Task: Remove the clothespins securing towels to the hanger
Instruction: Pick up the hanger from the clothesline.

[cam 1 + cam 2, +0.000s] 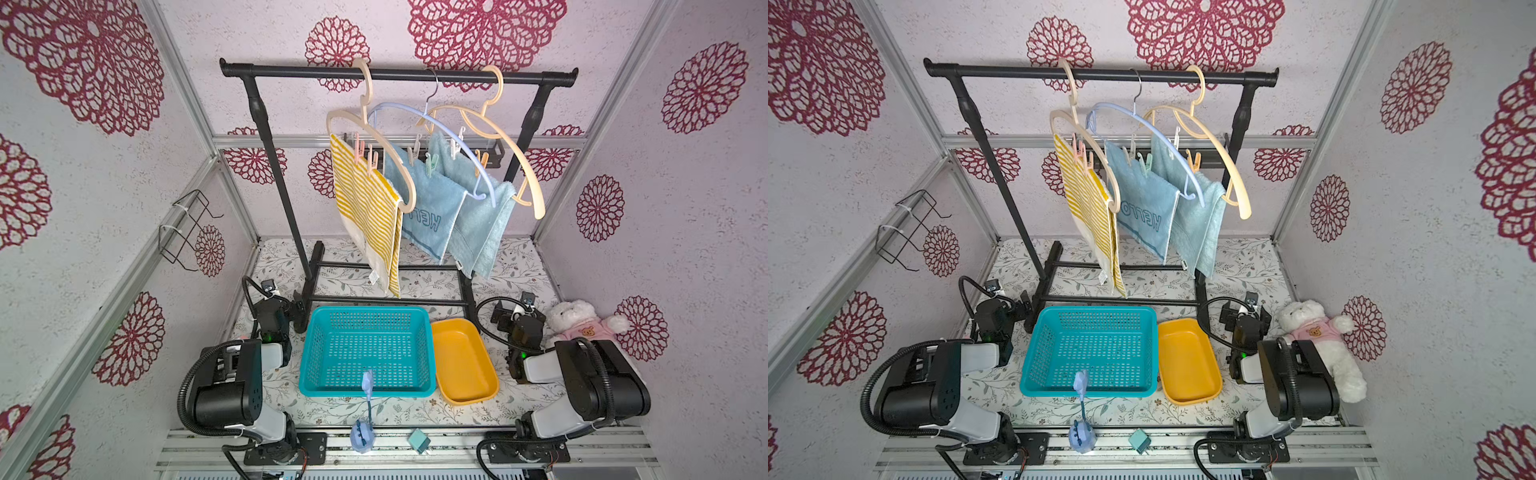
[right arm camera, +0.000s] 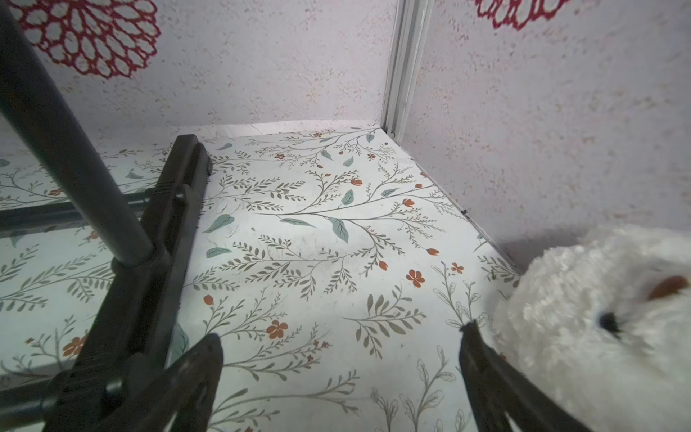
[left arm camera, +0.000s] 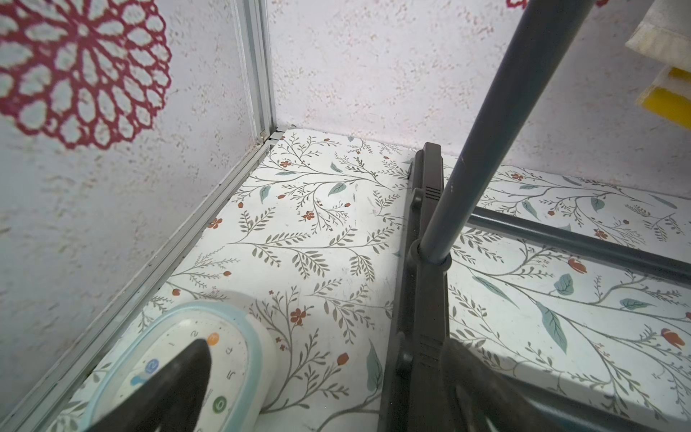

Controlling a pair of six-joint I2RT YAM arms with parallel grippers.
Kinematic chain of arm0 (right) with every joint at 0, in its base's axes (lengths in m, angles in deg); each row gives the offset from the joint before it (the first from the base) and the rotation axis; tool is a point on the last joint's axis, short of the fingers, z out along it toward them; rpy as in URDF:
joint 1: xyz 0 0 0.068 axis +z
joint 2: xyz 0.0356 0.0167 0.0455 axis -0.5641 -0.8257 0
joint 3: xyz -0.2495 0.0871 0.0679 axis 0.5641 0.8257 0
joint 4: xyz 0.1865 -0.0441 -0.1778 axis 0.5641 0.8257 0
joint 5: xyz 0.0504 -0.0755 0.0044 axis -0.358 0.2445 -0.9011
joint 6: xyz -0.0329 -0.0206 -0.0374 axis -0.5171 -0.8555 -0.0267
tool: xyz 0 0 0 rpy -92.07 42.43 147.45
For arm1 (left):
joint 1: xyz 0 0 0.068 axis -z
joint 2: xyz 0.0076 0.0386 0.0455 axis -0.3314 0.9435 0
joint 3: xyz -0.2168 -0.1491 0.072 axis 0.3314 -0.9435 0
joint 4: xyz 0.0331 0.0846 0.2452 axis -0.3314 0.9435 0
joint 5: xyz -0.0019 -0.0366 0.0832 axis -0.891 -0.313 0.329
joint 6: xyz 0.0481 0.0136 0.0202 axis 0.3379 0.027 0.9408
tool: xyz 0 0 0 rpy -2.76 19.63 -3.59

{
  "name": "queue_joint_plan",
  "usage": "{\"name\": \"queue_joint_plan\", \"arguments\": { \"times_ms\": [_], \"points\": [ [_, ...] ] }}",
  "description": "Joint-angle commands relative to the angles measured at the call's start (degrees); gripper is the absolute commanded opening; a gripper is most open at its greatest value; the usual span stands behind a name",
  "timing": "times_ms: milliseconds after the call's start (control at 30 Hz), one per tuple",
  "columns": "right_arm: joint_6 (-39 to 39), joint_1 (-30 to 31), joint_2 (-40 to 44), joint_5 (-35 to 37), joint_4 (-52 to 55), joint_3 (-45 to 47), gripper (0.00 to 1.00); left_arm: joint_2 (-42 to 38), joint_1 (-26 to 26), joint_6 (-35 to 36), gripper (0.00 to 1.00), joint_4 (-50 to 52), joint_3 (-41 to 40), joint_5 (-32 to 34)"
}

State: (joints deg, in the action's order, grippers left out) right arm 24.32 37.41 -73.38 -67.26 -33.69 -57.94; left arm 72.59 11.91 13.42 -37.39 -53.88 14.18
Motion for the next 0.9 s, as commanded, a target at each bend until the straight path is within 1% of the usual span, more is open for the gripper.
{"name": "queue_joint_plan", "arguments": {
  "times_ms": [0,567,600,633,667,700,733,767,800,867],
  "points": [
    [-0.61,0.09,0.4,-0.13,-2.41,-0.23,0.99,-0.44,0.06,0.02,0.97,-0.74,0.56,-0.68],
    [-0.39,-0.26,0.31,-0.8,-1.61,-0.58,0.99,-0.27,-0.1,0.56,0.97,-0.6,0.8,-0.6],
    [-0.48,-0.27,0.4,-0.83,-1.75,-0.48,0.98,-0.31,-0.07,0.55,0.97,-0.69,0.72,-0.6],
    [-0.48,-0.26,0.48,-0.83,-1.94,-0.27,0.96,-0.4,-0.07,0.51,1.0,-0.75,0.67,-0.55],
    [-0.57,-0.18,0.72,-0.61,-2.58,-0.07,0.94,-0.53,0.0,0.04,0.94,-1.01,0.43,-0.6],
    [-0.72,0.35,2.51,0.61,0.33,-0.69,0.93,-0.92,0.03,0.05,0.89,-2.32,0.3,1.31],
    [-1.29,0.93,5.61,1.45,4.86,-1.8,0.92,-2.66,0.35,-0.09,0.87,-1.66,0.39,3.55],
    [-1.73,1.52,9.92,2.16,12.04,-3.82,0.91,-5.53,0.86,-0.7,0.86,4.36,1.61,6.01],
    [-0.37,1.84,14.05,2.54,20.21,-6.72,0.9,-9.4,1.48,-1.34,0.81,11.63,3.51,7.93],
    [2.78,1.85,20.74,0.34,31.66,-11.69,0.89,-16.03,2.49,-3.81,0.8,19.19,5.84,9.53]
  ]
}}
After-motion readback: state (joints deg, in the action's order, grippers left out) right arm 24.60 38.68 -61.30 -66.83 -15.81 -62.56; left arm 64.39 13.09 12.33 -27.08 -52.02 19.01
